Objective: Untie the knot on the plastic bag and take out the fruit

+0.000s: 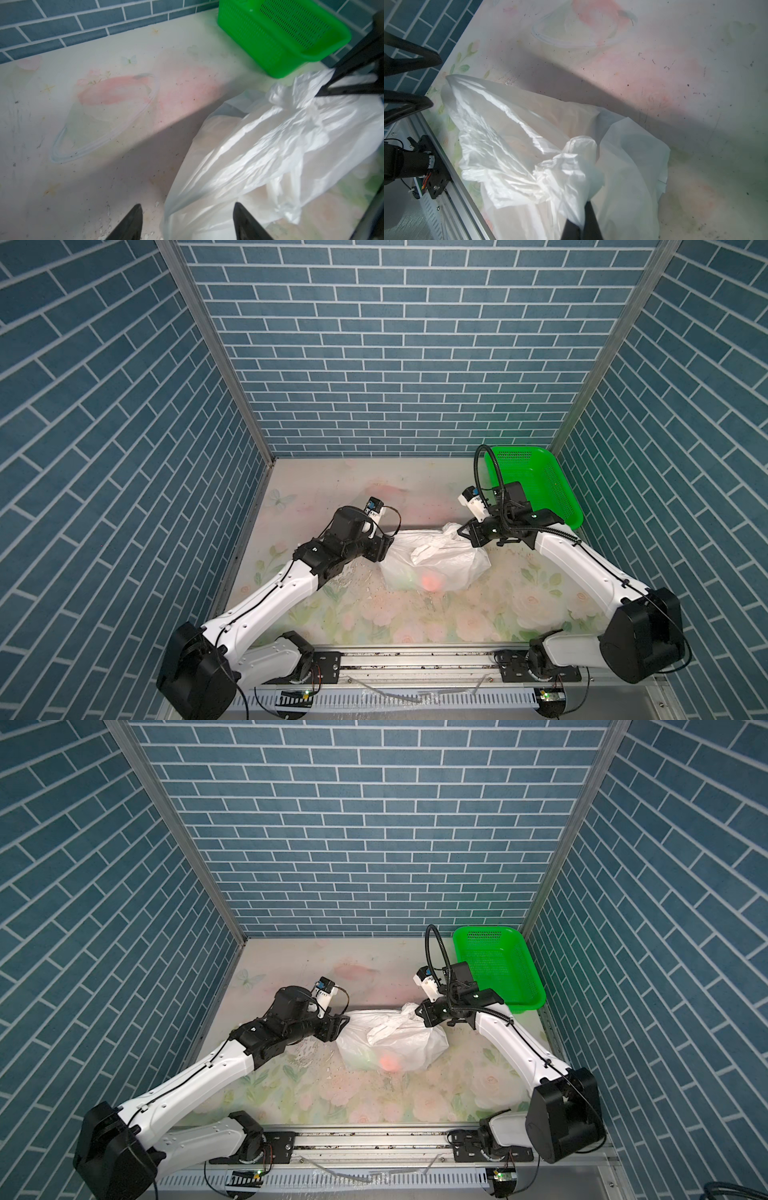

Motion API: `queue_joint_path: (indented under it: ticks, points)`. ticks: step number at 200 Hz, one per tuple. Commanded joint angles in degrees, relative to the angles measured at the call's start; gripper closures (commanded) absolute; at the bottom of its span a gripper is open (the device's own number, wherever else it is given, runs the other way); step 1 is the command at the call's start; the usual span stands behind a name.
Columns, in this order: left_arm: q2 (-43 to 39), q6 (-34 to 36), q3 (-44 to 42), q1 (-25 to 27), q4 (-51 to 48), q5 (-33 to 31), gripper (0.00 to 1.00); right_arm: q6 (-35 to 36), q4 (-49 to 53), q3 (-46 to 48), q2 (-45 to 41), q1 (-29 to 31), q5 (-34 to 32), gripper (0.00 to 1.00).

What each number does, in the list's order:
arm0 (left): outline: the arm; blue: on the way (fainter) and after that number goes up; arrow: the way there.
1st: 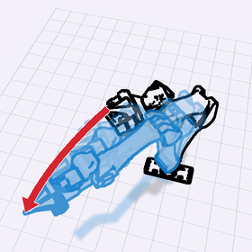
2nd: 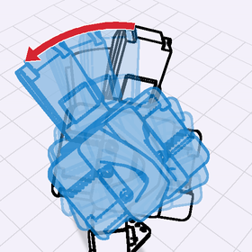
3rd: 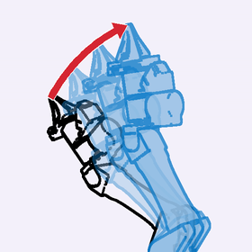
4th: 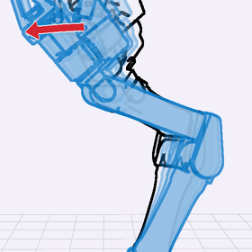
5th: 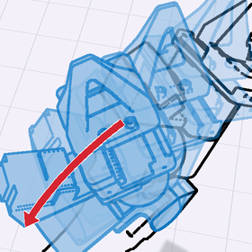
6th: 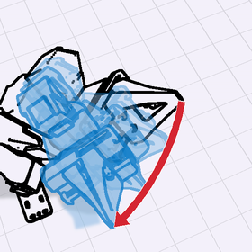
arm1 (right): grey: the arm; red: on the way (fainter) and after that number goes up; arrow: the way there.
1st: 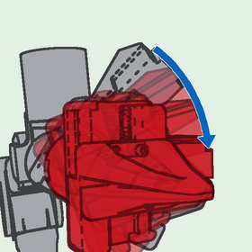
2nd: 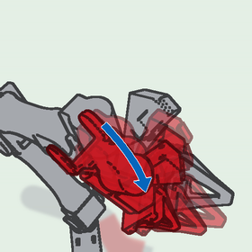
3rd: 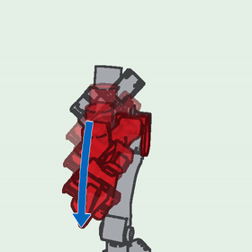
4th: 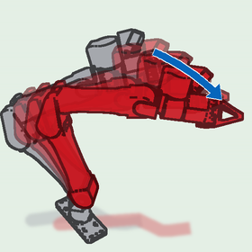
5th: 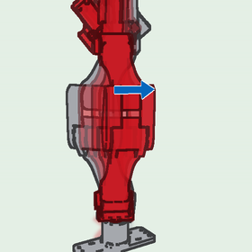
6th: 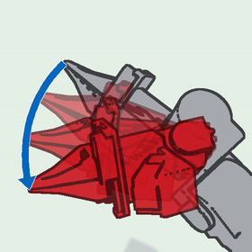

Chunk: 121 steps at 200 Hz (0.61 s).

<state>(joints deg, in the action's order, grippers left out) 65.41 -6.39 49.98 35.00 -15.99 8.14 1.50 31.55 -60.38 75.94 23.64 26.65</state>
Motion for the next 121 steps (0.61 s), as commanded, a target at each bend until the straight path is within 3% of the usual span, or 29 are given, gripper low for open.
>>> queue_joint_path:
  ticks: [1,40,91,121]
  points:
    - [1.60,4.50,5.10,1.90,-2.59,4.27,0.25,1.03,0.38,-1.39,-2.38,0.27,1.73,1.00]
    - [10.34,8.63,12.94,6.38,-4.65,12.25,0.25,-0.34,-0.94,-1.76,-1.94,0.43,2.43,1.00]
    - [18.50,10.41,15.98,9.29,-3.43,11.81,0.29,-1.06,-1.41,-1.85,-2.46,0.95,2.00,1.00]
    - [18.69,10.61,14.98,9.29,-0.92,10.50,0.53,-1.51,-1.75,-1.41,-3.10,1.14,1.73,1.00]
